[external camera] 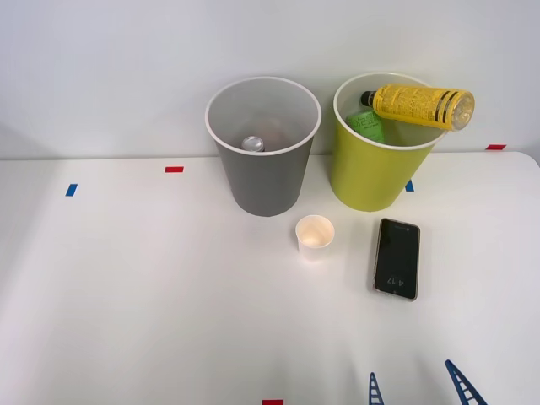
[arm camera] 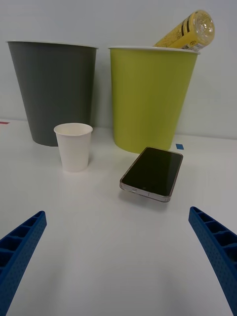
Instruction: Put cans in the gray bin, plastic bottles in the light green bin
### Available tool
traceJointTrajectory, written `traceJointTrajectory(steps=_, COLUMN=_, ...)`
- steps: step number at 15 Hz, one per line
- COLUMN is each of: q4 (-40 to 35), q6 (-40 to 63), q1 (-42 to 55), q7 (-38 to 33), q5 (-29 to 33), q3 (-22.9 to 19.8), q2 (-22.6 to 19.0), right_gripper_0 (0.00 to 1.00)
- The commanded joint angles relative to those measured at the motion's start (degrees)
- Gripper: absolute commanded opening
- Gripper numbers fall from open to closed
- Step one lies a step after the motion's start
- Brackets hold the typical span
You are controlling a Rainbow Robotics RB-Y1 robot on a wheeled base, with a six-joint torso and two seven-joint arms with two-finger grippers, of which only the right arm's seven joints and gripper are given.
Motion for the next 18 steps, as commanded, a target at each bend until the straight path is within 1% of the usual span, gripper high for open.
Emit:
traceJointTrajectory(steps=1, q4=0.0, q6=0.0, q1=0.0, q7=0.0, q5=0.0, q3=0.0, q2=0.0, right_gripper_0=1.0)
traceJointTrajectory(steps=18, q4=0.0, q6=0.0, q1=0.0, q7=0.0, q5=0.0, q3=0.0, q2=0.0, right_gripper_0=1.0)
